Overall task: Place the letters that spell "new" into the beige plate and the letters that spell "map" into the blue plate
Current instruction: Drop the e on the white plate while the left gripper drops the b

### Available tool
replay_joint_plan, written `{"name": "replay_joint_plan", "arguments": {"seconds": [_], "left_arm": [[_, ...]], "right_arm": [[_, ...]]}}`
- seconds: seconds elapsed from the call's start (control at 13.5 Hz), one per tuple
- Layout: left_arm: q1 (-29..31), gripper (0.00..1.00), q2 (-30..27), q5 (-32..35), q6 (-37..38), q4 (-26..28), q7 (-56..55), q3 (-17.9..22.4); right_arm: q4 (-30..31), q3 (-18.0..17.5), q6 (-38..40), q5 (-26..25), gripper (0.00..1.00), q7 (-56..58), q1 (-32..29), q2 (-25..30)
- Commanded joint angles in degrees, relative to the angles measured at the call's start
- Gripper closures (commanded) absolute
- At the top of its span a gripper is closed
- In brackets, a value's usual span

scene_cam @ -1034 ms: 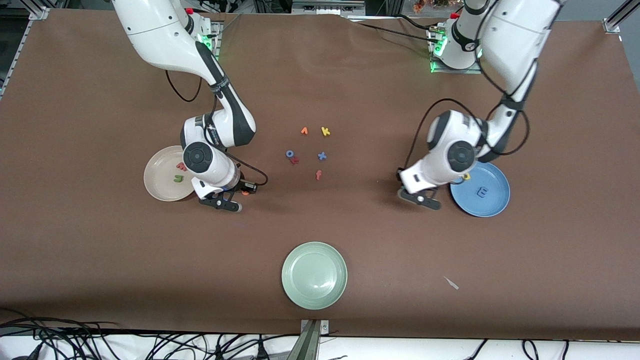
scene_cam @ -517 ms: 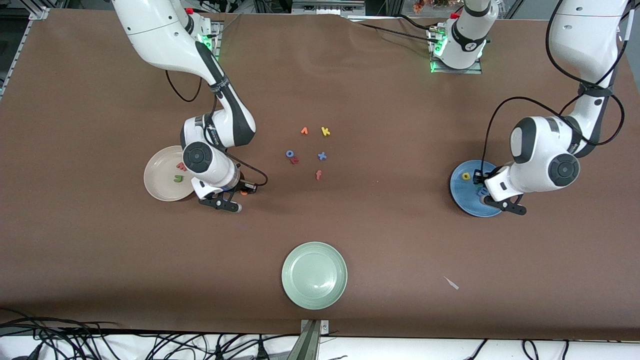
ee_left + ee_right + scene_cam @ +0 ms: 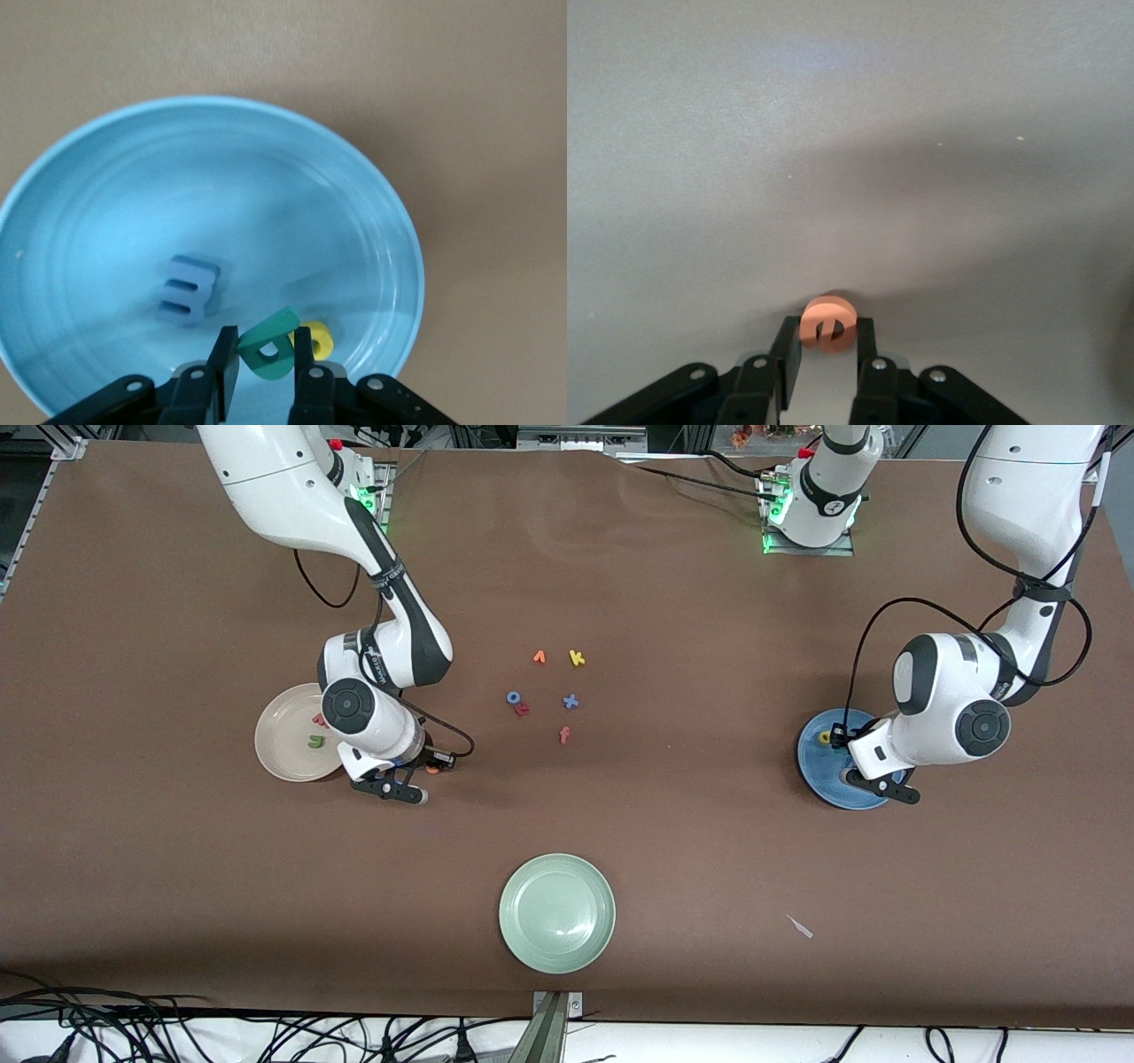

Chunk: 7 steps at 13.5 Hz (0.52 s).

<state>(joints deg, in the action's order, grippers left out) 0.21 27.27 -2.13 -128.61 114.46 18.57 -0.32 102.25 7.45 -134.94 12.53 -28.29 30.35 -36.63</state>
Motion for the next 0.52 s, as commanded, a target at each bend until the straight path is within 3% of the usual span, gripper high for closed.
{"name": "replay_joint_plan", "arguments": {"seconds": [0.0,0.07,0.15,0.22,0.3,0.44], "left_arm": [[-0.8,0.85,2.6,1.5,-4.8,-1.5,-0.8,0.1],[-1.1,0.81,3.4,1.2,-6.7,-1.5,-1.1,0.1],[-1.3,0.7,3.8,1.0,-7.4,-1.3,-1.2,0.0],[-1.4,0.2,3.9,0.9,-7.4,-1.3,-1.3,0.0],[-1.4,0.0,3.5,1.0,-7.4,-1.0,-1.2,0.0],[-1.4,0.0,2.2,1.0,-7.1,-0.6,-1.3,0.0]], "right_arm": [[-0.8,2.5,7.6,0.0,0.72,3.9,-0.3,2.6],[0.3,3.9,9.8,-0.1,0.73,8.1,-0.3,4.3],[1.7,5.4,10.1,-0.1,0.73,11.2,-0.3,6.3],[4.5,6.2,10.1,-0.1,0.73,14.1,-0.3,8.3],[7.1,7.0,9.8,-0.6,0.73,15.8,-0.3,10.1],[10.2,9.1,9.6,-2.0,0.73,20.0,-0.3,12.1]]}}
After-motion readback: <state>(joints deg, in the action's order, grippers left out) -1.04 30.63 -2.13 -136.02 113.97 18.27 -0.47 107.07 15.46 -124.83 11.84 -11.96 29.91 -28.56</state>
